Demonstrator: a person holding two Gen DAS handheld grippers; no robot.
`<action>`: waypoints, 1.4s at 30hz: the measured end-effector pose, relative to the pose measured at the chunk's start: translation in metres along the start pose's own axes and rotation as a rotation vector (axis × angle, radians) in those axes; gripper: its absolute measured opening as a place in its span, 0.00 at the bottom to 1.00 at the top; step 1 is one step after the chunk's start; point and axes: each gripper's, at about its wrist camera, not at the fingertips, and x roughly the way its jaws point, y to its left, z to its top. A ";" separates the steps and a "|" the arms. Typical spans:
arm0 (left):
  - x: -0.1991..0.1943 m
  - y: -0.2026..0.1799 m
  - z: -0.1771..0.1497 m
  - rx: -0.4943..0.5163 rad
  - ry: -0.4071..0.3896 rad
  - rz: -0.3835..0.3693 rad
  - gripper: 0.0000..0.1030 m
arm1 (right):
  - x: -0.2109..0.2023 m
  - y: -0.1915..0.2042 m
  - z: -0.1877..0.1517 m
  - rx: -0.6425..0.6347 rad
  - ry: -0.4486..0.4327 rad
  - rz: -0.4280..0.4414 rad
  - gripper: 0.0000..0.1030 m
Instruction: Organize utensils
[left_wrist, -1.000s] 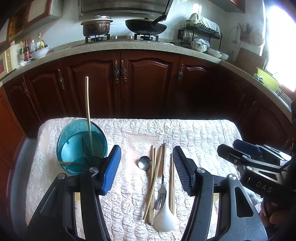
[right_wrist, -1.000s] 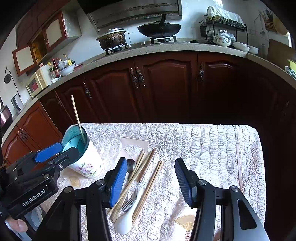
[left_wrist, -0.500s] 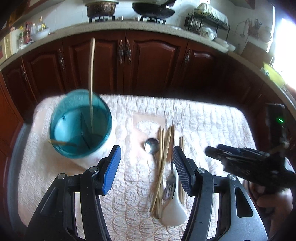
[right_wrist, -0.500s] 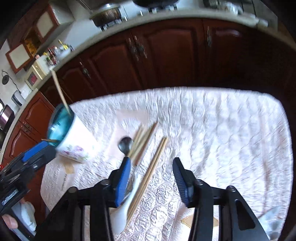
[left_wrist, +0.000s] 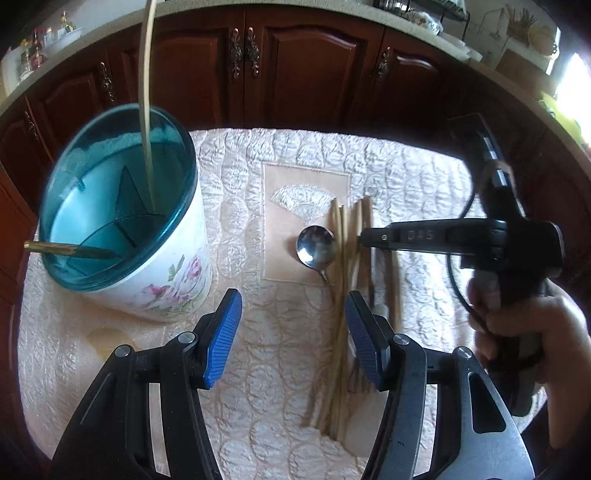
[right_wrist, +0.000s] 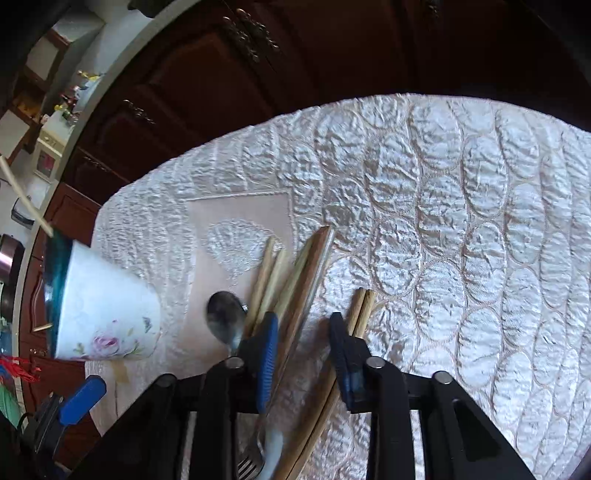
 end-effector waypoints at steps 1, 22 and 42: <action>0.005 0.000 0.001 -0.005 0.008 0.005 0.56 | 0.002 -0.003 0.000 0.013 0.001 0.022 0.20; 0.098 -0.009 0.046 -0.010 0.041 0.016 0.52 | -0.022 -0.042 -0.041 -0.070 0.038 0.073 0.13; 0.035 0.014 0.020 -0.004 0.006 -0.081 0.01 | -0.059 -0.012 -0.021 -0.127 -0.050 0.087 0.12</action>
